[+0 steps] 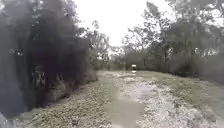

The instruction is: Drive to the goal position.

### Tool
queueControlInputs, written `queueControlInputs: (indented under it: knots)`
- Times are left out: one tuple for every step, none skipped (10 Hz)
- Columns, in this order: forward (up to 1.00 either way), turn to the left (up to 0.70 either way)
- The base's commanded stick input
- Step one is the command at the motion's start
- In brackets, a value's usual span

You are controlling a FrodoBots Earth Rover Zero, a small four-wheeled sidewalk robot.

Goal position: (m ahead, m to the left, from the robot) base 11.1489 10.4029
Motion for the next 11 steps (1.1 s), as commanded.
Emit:
queueControlInputs:
  knots:
    - [0.70, 0.00]
    - [0.70, -0.13]
    - [0.70, -0.35]
    - [0.70, -0.35]
    - [0.70, -0.35]
    - [0.70, -0.35]
    - [0.70, 0.00]
    - [0.70, 0.00]
    - [0.70, 0.00]
    - [0.70, 0.00]
    - [0.70, 0.00]
